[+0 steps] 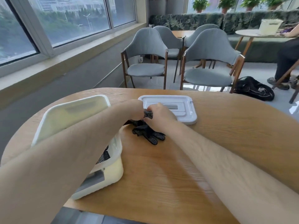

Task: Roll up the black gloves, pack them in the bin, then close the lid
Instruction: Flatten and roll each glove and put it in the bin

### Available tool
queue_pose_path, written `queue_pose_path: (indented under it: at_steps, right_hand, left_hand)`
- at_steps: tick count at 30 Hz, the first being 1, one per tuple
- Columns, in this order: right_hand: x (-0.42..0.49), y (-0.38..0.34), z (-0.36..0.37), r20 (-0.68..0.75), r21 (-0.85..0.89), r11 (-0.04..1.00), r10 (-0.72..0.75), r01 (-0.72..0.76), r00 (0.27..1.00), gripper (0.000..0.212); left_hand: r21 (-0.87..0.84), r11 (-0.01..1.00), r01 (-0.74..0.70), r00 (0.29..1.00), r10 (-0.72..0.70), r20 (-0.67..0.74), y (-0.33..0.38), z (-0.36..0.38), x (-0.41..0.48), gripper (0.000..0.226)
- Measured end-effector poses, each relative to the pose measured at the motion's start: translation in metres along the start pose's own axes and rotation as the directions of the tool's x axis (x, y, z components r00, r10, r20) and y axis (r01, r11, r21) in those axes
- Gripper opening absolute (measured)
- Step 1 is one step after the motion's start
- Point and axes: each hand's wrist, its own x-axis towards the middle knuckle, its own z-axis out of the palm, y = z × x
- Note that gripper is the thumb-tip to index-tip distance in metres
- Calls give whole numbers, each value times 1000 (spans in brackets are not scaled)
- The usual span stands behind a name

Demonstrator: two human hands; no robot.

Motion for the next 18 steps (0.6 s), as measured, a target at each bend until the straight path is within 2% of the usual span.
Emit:
queue_pose_path:
  at_steps: [3, 9, 13, 18]
  right_hand:
    - [5, 4, 14, 27, -51, 995, 88, -86, 996, 53]
    - [8, 12, 29, 4, 30, 993, 115, -115, 993, 30]
    - [4, 13, 33, -60, 99, 988, 126, -120, 990, 18]
    - [-4, 13, 24, -99, 178, 978, 132, -113, 986, 9]
  left_hand:
    - [16, 1000, 0, 995, -2, 99, 0, -2, 5, 38]
    - [185, 980, -73, 988, 45, 148, 9, -4, 2, 31]
    - [130, 989, -75, 986, 55, 156, 6, -5, 0, 31]
    - [-95, 993, -71, 989, 82, 123, 7, -9, -2, 23]
